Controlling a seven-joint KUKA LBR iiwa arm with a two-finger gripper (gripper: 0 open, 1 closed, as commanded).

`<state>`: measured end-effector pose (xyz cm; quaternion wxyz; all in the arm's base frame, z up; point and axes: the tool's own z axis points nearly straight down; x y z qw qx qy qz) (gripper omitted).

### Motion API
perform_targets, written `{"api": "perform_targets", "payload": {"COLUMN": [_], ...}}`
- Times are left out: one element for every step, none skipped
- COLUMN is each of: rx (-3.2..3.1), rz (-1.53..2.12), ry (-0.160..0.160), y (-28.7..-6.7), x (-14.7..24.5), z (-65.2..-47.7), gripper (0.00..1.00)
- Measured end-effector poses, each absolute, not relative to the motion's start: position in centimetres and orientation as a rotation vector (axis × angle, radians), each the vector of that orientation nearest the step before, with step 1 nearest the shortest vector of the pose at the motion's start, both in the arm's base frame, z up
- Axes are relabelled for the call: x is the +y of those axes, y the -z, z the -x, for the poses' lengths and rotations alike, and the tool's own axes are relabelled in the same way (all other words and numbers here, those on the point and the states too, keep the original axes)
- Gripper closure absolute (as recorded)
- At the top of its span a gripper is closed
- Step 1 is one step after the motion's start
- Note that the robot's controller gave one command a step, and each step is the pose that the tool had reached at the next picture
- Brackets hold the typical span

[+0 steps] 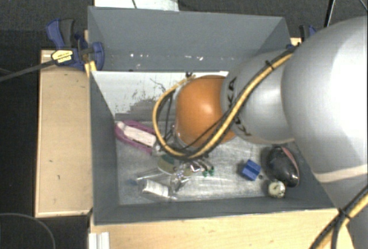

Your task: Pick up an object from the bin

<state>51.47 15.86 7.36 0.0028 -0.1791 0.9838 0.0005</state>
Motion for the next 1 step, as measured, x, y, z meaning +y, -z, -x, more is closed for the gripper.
{"api": "perform_targets", "payload": {"rx": [3.081], "rz": [0.556], "ry": [-0.004], "y": [-7.57], "x": [15.93], "z": [-51.65], "gripper": [1.00]}}
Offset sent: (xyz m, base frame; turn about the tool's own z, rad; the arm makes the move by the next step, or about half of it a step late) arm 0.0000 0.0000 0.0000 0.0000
